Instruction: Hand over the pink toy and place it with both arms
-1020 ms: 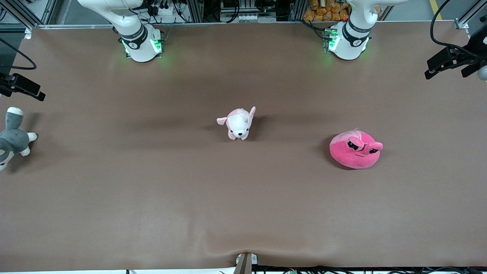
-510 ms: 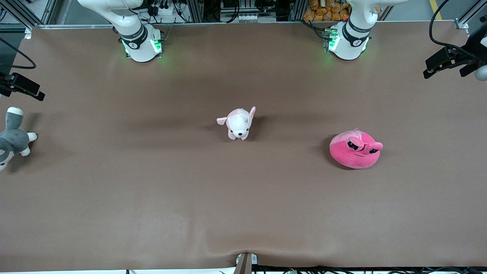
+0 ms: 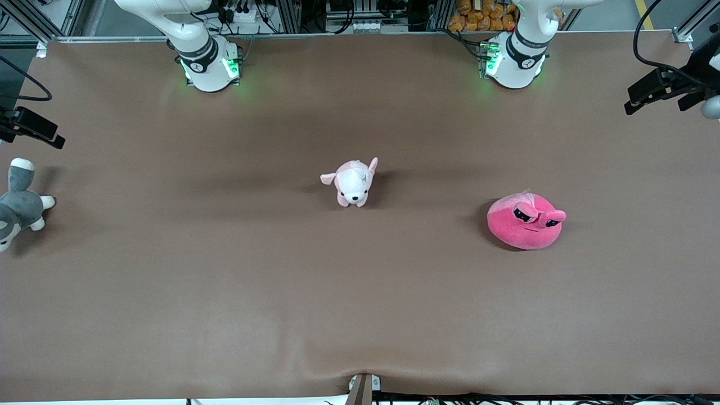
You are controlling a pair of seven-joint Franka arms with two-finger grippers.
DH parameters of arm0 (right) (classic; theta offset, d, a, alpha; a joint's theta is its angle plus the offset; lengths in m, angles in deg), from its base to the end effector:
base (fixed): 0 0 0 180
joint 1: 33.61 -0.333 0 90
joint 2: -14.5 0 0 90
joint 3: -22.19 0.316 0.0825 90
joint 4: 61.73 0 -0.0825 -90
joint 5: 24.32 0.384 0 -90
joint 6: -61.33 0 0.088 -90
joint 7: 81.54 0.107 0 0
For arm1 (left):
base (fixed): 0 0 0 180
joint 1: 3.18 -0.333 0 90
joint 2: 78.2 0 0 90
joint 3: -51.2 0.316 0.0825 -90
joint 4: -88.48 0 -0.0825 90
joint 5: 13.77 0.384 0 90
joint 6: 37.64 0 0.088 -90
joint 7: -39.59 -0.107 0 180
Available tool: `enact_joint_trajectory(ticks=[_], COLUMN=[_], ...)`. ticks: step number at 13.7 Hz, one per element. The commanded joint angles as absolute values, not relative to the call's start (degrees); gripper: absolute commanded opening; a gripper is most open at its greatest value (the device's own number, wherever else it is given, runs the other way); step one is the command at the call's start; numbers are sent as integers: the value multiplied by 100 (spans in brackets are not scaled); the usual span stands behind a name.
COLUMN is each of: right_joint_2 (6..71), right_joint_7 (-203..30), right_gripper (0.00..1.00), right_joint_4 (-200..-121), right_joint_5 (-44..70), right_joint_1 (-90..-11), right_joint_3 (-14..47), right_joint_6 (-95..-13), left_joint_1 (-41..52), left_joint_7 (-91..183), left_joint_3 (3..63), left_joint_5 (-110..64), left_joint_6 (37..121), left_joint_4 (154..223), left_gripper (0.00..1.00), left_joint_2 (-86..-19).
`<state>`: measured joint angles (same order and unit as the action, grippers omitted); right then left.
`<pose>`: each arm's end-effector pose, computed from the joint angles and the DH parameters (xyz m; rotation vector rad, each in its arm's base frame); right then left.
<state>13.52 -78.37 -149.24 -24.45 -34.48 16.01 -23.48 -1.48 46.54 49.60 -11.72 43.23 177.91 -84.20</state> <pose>0.5378 -0.0508 0.6463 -3.1325 0.2324 0.0473 0.5036 -0.0257 0.6710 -3.0969 -0.1066 0.0637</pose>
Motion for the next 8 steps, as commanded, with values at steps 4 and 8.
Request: enact_joint_trajectory(ticks=[4,8], right_joint_2=[1309,1326], right_joint_7=[-7758,-7758], right_gripper=[100,100], right_joint_4=[-14883,-14883], right_joint_5=[-2484,-2484], right_joint_1=[-3457,-3466], right_joint_3=[1604,1613], right_joint_6=[-2331,-2331], left_joint_1=[-177,-194], left_joint_7=[4794,4794], left_joint_3=[4839,4865], left_joint_5=[-1218,-1218], left_joint_6=[4199,4207], left_joint_4=[17725,17725], left_gripper=[100,100], left_joint_2=[-8461,-8461])
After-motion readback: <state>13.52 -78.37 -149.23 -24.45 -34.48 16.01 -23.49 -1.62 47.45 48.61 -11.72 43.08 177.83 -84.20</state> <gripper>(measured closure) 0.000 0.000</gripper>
